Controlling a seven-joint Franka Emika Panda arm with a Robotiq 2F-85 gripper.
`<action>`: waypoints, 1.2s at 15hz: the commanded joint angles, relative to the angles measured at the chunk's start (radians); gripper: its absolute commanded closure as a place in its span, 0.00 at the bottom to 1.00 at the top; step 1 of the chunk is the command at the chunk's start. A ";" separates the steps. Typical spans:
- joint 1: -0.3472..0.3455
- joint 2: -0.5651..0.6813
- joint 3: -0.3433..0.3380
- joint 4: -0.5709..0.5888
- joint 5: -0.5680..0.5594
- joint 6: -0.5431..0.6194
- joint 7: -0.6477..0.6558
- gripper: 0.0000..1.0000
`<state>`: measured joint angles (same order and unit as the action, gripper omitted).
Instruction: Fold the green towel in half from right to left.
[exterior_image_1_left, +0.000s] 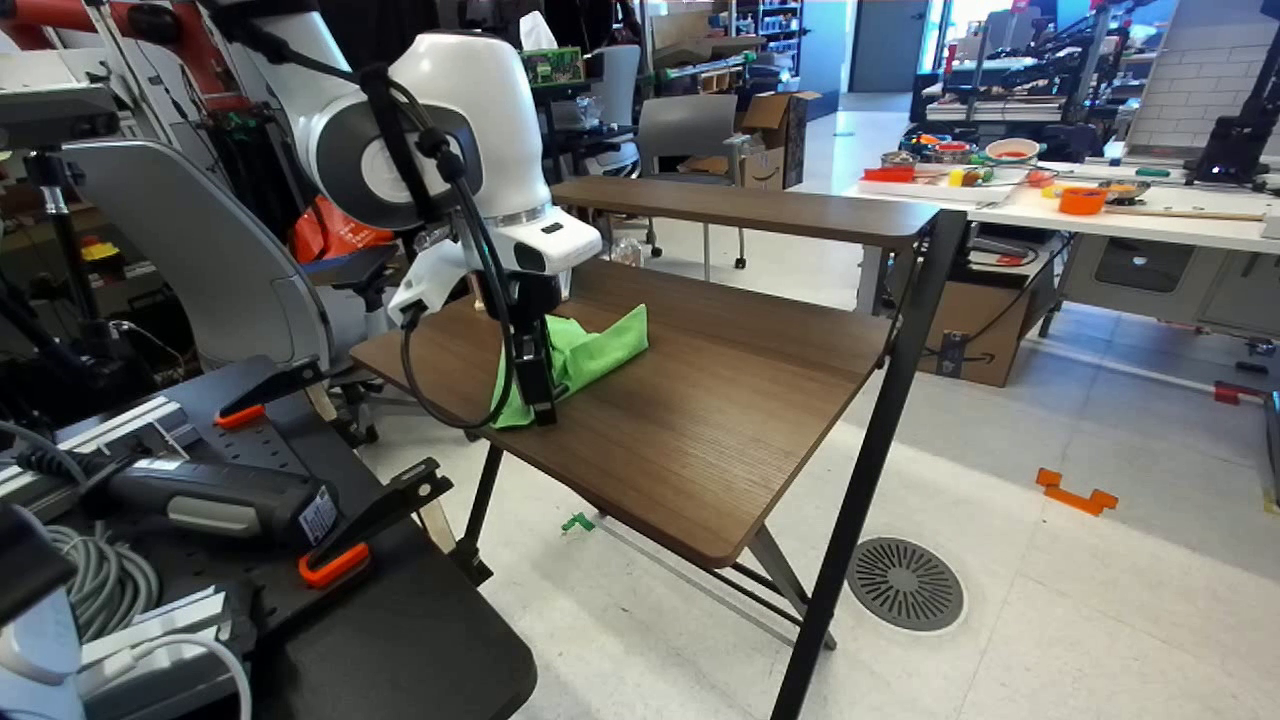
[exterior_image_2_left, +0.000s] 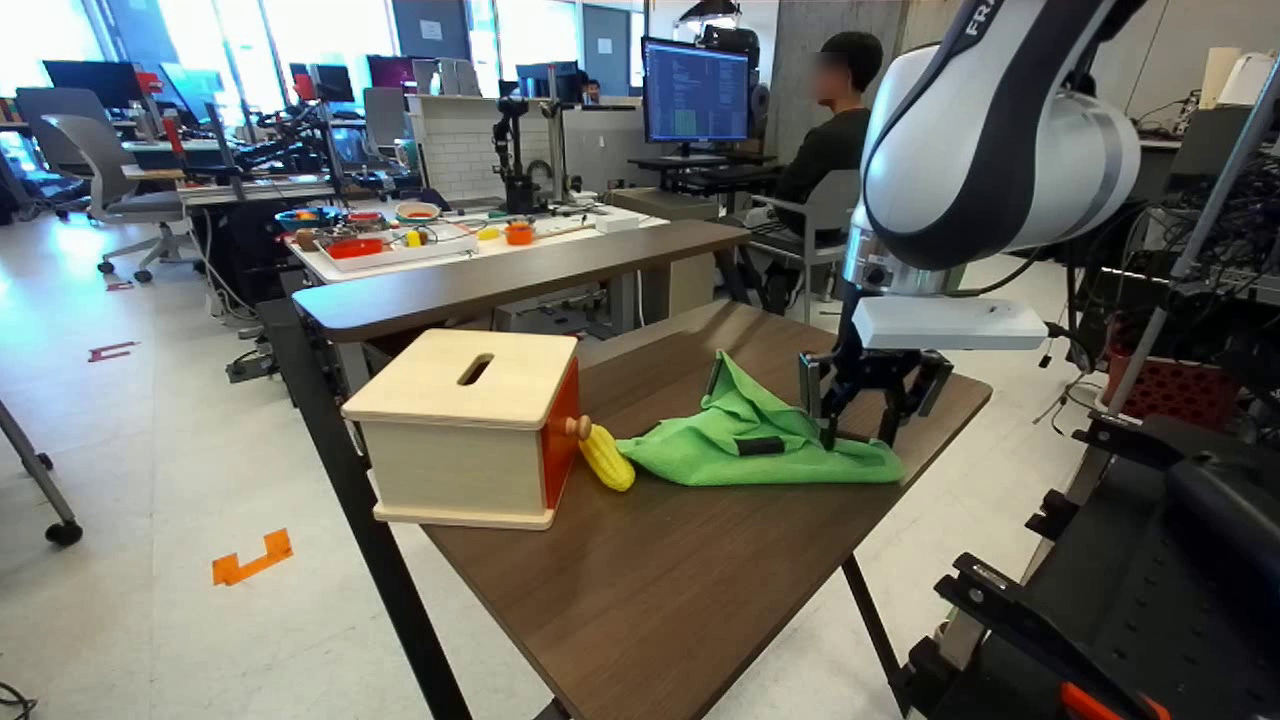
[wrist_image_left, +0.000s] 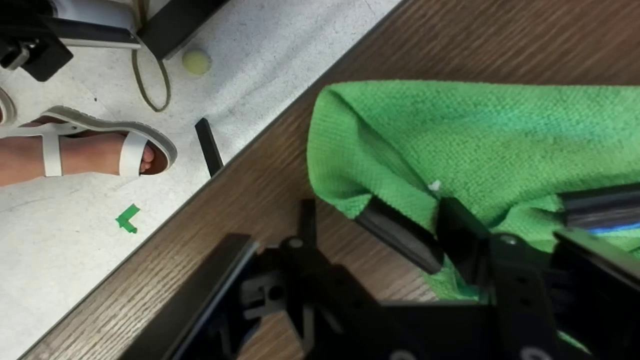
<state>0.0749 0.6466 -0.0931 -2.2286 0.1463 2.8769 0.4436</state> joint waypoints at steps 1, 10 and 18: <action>0.002 0.020 -0.015 0.018 0.020 0.007 -0.020 0.66; -0.052 -0.056 -0.074 -0.024 0.017 -0.013 -0.045 0.99; 0.006 -0.141 -0.070 0.002 0.004 -0.047 -0.009 0.99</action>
<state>0.0441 0.5567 -0.1658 -2.2252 0.1463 2.8643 0.4234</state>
